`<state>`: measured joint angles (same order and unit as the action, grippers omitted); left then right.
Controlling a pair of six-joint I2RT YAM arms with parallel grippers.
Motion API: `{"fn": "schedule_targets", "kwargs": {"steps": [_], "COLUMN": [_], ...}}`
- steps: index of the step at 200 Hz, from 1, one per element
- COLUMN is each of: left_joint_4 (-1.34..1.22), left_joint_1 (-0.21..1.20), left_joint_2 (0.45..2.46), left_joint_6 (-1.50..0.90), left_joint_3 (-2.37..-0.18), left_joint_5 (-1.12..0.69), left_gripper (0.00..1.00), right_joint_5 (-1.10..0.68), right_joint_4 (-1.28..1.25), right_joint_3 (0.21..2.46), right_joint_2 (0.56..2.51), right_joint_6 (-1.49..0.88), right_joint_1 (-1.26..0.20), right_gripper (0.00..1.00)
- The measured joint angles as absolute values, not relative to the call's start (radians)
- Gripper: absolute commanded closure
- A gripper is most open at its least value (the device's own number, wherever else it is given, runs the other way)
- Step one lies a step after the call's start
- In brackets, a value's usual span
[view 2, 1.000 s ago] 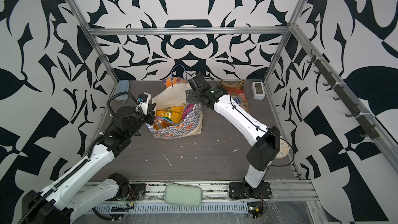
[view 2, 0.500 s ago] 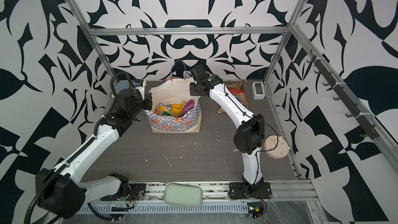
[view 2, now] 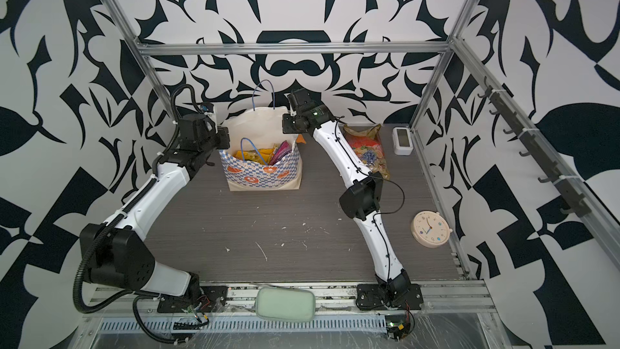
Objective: Take the snacks out of the paper bag
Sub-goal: Move the paper bag to the center of the table.
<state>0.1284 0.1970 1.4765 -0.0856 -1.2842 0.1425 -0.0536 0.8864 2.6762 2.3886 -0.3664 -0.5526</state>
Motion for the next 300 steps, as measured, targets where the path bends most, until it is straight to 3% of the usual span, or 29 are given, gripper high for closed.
{"fn": "schedule_targets", "kwargs": {"steps": [30, 65, 105, 145, 167, 185, 248, 273, 300], "left_joint_4": [0.041, -0.091, -0.248, -0.288, -0.27, -0.269, -0.27, -0.272, -0.273], "left_joint_1": [0.195, 0.206, 0.285, 0.39, 0.43, 0.442, 0.498, 0.503, 0.505], "left_joint_2": [1.445, 1.31, 1.115, 1.004, 0.992, 0.988, 0.981, 0.981, 0.981], "left_joint_6": [-0.036, 0.01, 0.064, 0.11, 0.128, 0.138, 0.166, 0.171, 0.174], "left_joint_3": [-1.235, -1.033, -0.772, -0.664, -0.663, -0.664, -0.662, -0.661, -0.661], "left_joint_5": [0.108, 0.087, 0.076, 0.101, 0.124, 0.138, 0.207, 0.224, 0.229], "left_gripper": [1.0, 1.0, 1.0, 1.0, 1.0, 1.0, 1.0, 1.0, 1.0], "right_joint_5": [-0.178, -0.277, -0.341, -0.37, -0.374, -0.373, -0.315, -0.269, -0.182], "right_joint_4": [0.702, 0.472, 0.2, -0.021, -0.019, -0.015, 0.232, 0.338, 0.434], "right_joint_3": [2.555, 2.369, 2.05, 1.8, 1.832, 1.837, 1.811, 1.813, 1.845], "right_joint_2": [2.343, 2.276, 2.123, 1.969, 1.964, 1.95, 1.752, 1.676, 1.721], "right_joint_6": [-0.337, -0.321, -0.289, -0.26, -0.237, -0.229, -0.187, -0.172, -0.213], "right_joint_1": [-0.54, -0.528, -0.529, -0.526, -0.525, -0.525, -0.55, -0.634, -0.737], "right_gripper": [1.0, 1.0, 1.0, 1.0, 1.0, 0.83, 0.62, 0.61, 0.61]}}
